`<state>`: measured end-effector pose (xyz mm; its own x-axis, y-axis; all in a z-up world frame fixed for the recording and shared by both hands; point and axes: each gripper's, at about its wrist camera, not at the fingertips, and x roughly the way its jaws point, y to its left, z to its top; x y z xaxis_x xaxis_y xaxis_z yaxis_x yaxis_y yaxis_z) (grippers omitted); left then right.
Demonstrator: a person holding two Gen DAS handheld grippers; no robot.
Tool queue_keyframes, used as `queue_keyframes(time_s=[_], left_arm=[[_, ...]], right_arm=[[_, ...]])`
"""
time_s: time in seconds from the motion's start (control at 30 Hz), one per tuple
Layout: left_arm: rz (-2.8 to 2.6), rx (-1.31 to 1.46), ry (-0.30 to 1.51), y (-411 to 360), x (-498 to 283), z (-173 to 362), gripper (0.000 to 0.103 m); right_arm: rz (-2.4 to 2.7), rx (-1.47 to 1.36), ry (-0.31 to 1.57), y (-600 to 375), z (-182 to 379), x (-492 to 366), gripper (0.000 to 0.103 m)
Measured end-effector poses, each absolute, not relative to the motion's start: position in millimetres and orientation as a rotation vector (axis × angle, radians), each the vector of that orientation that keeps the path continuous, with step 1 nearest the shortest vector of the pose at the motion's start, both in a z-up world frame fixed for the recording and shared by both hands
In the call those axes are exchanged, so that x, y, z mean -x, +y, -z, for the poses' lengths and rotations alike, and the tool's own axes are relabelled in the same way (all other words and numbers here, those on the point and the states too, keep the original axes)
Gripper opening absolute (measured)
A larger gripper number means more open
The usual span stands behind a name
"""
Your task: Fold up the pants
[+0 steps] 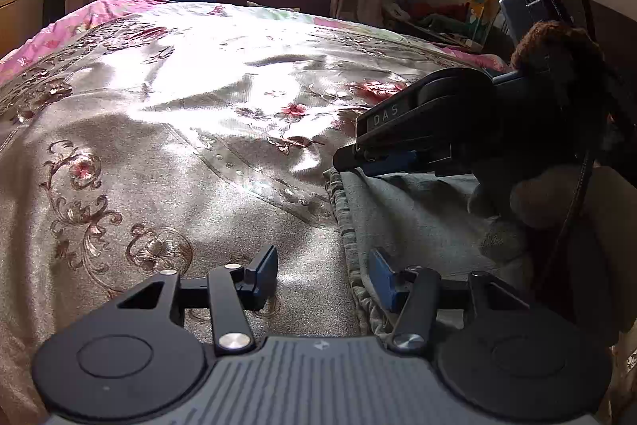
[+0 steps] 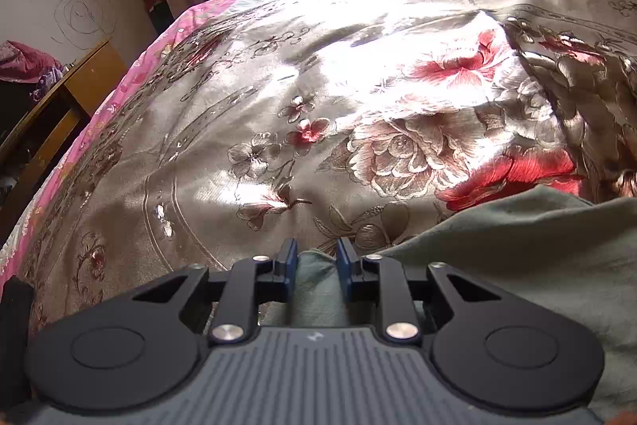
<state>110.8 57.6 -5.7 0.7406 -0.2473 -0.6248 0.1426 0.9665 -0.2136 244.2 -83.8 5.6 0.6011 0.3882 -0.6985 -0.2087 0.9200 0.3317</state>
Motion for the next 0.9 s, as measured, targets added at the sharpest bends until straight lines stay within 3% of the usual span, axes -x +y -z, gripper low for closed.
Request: queue_keyframes(time_s=[0.27,0.4,0.5,0.73,0.9], left_arm=[[0.220,0.154,0.714,58.2,-87.6,-10.1,0.064],[0.172,0.014,0.782,37.8,-77.3,-5.6,0.065],[0.152,0.028,0.818,39.3,-79.1,-6.7,0.065],[0.136,0.048,0.789,41.6,-47.5,-28.1,0.065],[0.160,0.067,0.792,29.0,-23.3,-29.6,0.069]], right_arm=[[-0.328,-0.255,0.748,-128.6,-55.9,-140.1,0.026],[-0.341,-0.270,0.830,-131.6,-37.6,-108.5,0.039],[-0.318,-0.217,0.908,-118.3,-14.8,-106.3,0.039],[-0.342,-0.257,0.768,-124.6,-54.0,-63.4,0.038],[-0.272,-0.292,0.739,-143.4,-50.7,-25.3,0.039]])
